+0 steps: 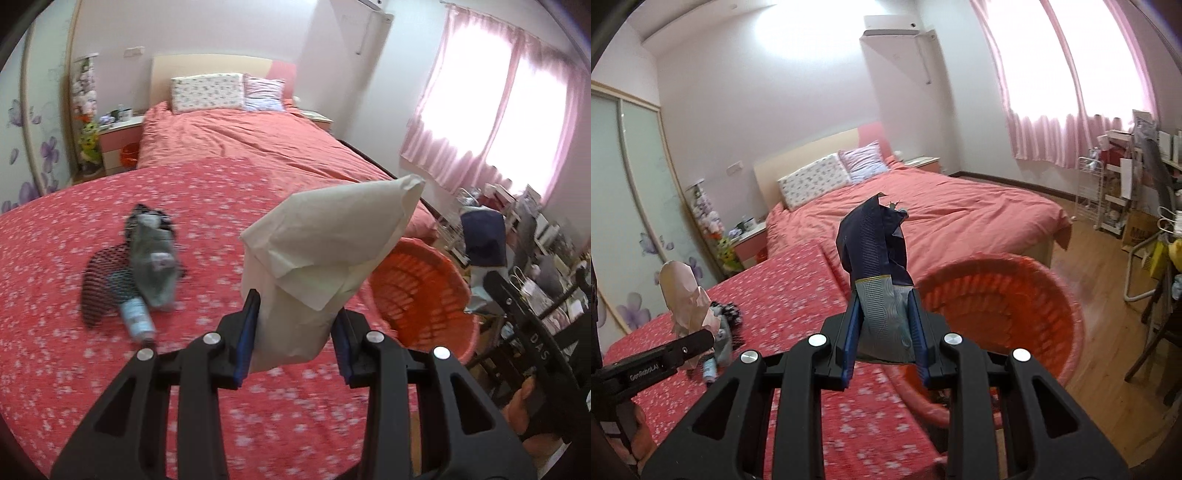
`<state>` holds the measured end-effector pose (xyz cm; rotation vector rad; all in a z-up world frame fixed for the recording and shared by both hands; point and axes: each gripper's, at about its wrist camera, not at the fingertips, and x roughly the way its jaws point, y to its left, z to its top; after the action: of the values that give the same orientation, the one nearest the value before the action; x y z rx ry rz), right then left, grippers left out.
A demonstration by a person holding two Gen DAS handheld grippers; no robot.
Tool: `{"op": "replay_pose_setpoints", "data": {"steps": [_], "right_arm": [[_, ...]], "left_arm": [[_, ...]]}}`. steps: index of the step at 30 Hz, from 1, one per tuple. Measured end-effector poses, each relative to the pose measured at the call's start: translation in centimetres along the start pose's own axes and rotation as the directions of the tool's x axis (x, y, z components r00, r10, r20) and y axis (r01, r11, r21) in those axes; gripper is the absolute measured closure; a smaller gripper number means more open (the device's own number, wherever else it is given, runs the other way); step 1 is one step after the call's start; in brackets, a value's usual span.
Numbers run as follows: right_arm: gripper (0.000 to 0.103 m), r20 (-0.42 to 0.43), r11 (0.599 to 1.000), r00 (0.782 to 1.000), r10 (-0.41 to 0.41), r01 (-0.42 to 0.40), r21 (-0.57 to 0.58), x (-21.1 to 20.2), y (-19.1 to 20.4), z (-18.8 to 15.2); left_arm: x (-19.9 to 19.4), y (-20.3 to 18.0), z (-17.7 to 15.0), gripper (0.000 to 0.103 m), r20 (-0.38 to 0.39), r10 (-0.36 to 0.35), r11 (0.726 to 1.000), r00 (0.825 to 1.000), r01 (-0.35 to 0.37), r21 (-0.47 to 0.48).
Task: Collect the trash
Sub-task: 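Carry the navy cloth and tissue over the basket and open both tools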
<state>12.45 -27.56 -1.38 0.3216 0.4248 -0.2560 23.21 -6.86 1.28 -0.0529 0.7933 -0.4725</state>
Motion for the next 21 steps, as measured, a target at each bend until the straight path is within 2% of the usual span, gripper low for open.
{"op": "replay_pose_setpoints", "data": {"steps": [8, 21], "right_arm": [[0.077, 0.028, 0.998, 0.998, -0.06, 0.059, 0.031, -0.1, -3.3, 0.5], [0.077, 0.004, 0.987, 0.996, -0.094, 0.092, 0.134, 1.4, -8.6, 0.9]], "left_arm": [[2.5, -5.0, -0.2, 0.066, -0.038, -0.086, 0.995, 0.996, 0.088, 0.042], [7.6, -11.8, -0.4, 0.066, -0.115, -0.201, 0.972, 0.973, 0.213, 0.102]]}}
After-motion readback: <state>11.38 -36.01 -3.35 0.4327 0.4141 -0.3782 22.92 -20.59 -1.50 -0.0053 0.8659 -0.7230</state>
